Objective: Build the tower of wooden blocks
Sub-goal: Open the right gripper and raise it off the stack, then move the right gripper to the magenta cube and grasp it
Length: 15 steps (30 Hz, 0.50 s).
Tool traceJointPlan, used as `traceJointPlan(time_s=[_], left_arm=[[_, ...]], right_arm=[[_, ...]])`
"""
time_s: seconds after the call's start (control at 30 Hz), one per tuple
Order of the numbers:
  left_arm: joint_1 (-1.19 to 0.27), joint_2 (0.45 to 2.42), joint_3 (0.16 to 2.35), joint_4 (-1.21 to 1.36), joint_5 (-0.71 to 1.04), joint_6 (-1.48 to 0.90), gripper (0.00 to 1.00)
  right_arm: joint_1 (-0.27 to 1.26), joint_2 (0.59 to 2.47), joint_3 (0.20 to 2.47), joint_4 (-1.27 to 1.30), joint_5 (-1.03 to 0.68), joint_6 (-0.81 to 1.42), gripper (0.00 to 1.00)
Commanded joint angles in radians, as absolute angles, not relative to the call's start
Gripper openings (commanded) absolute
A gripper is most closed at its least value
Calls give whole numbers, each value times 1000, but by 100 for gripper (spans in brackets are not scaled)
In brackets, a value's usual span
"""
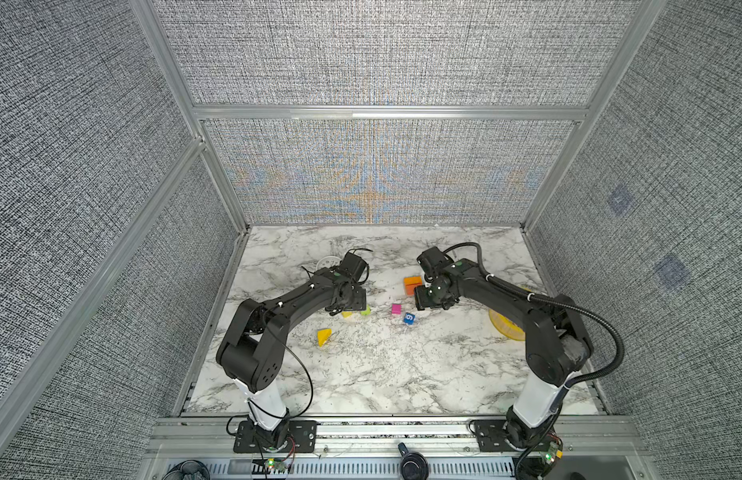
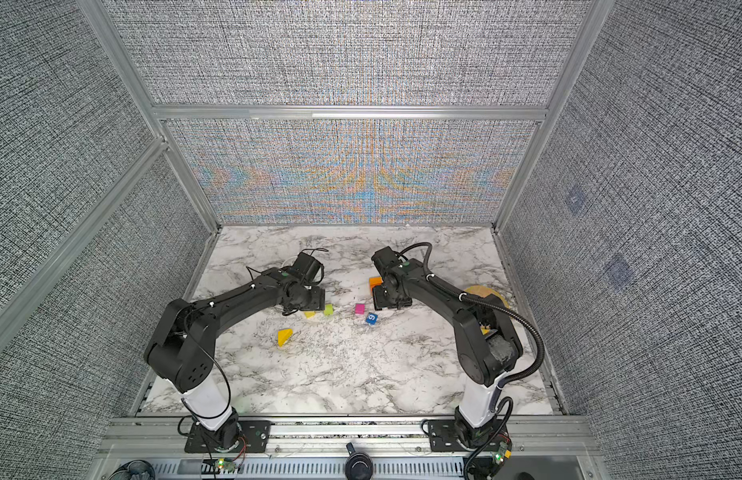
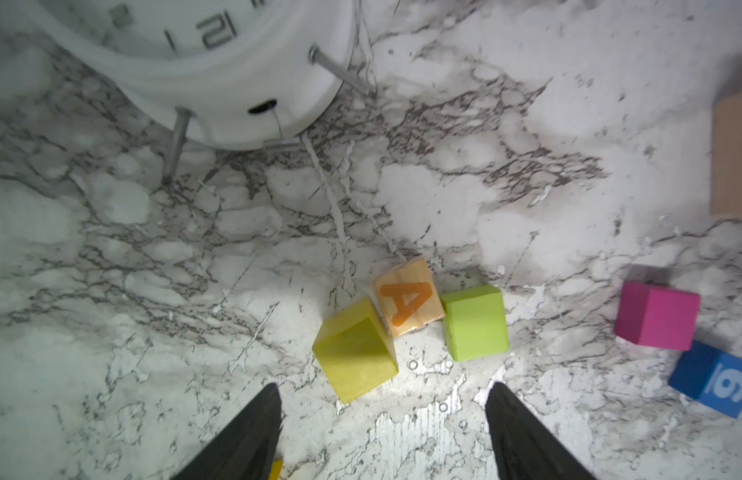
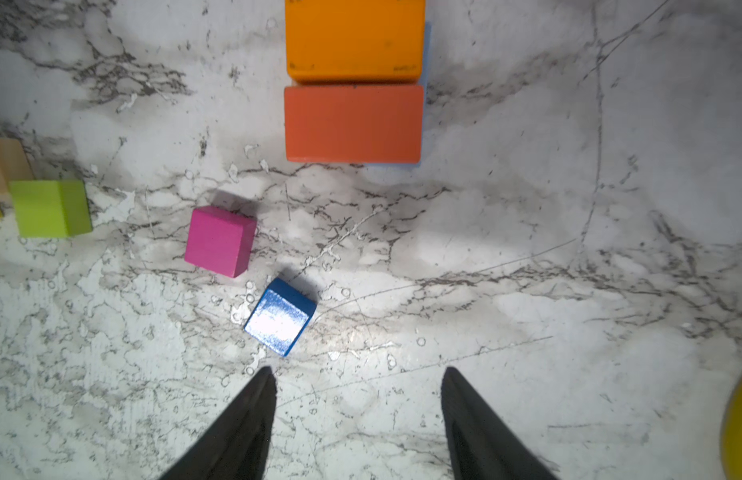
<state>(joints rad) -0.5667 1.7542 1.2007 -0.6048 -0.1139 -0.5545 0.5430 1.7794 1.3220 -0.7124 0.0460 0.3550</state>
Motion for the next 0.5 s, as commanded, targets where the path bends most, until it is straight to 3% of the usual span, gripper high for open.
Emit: traceJointPlan(time_s=[0.0, 0.47], left_arm=[[-567, 1760, 1193, -617, -136, -592, 79], [-568, 1661, 1130, -509, -239, -618, 88]], right_arm=[[549, 1768, 1295, -670, 27, 371, 66], [630, 1922, 1435, -676, 11, 390, 70]])
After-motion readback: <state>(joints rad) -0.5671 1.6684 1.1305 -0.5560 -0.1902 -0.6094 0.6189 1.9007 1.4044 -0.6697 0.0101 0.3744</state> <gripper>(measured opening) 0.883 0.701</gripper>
